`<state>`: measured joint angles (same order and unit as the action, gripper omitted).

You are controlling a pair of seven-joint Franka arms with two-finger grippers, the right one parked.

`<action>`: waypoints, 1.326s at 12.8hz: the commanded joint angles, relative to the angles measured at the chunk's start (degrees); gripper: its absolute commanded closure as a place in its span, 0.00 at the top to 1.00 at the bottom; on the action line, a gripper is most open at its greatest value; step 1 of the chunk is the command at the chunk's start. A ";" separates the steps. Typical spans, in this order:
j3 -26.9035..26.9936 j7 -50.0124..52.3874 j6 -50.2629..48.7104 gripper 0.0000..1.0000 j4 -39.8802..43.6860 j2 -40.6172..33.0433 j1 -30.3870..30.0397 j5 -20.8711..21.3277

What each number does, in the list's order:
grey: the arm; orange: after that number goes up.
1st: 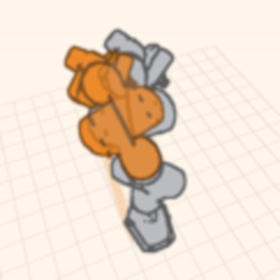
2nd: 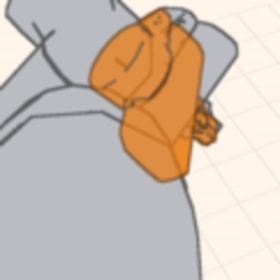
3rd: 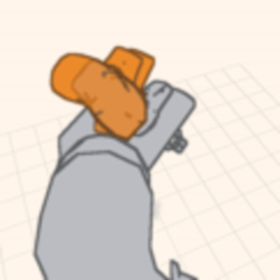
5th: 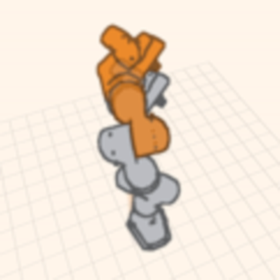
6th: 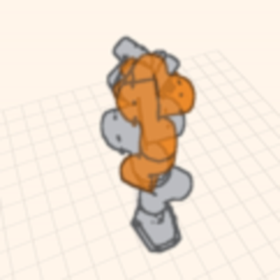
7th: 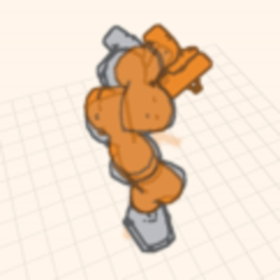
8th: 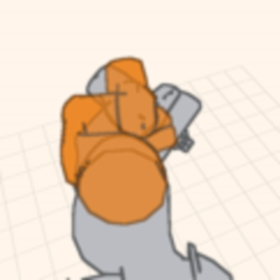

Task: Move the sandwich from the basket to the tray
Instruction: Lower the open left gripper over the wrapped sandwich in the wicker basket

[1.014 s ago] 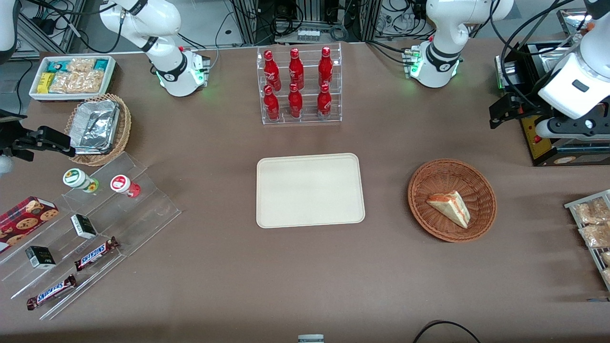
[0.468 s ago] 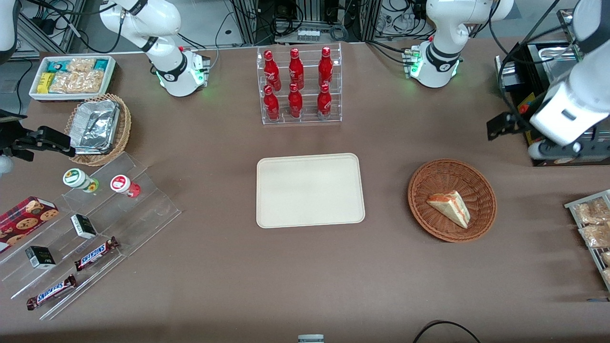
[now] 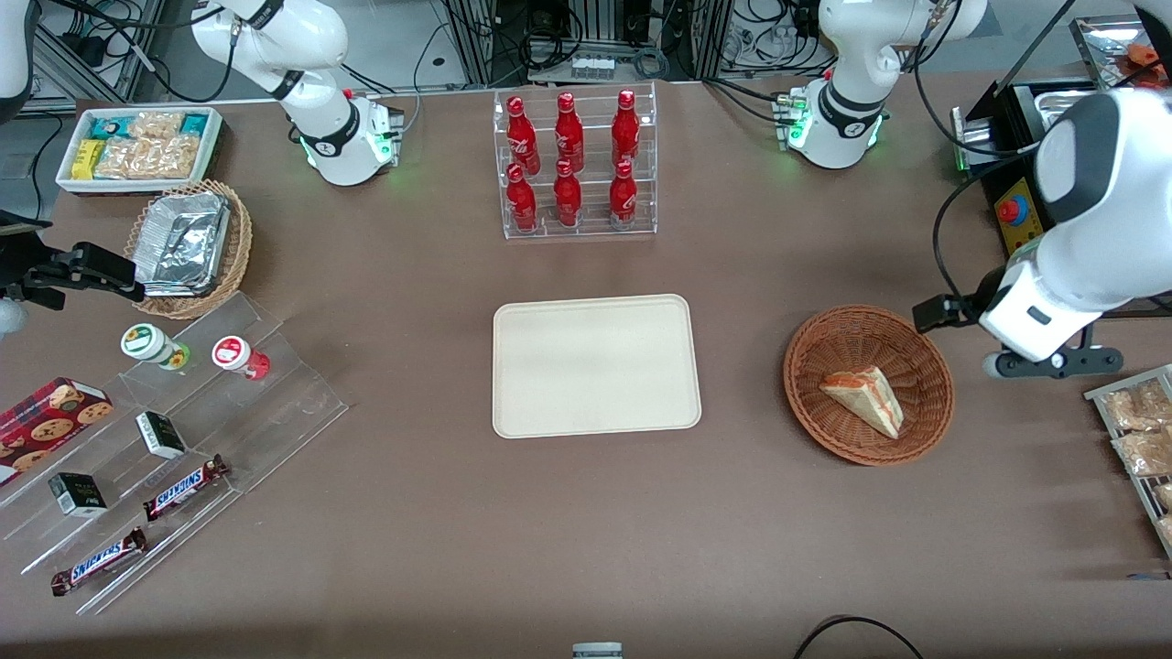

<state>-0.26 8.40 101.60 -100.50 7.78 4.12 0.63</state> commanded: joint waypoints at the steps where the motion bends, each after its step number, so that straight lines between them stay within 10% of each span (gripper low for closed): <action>1: 0.61 4.85 8.14 1.00 -9.16 -3.56 0.27 0.60; 17: 0.52 31.49 34.00 1.00 -20.97 3.90 0.71 -0.45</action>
<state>0.38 36.74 133.56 -121.75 10.70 4.25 0.41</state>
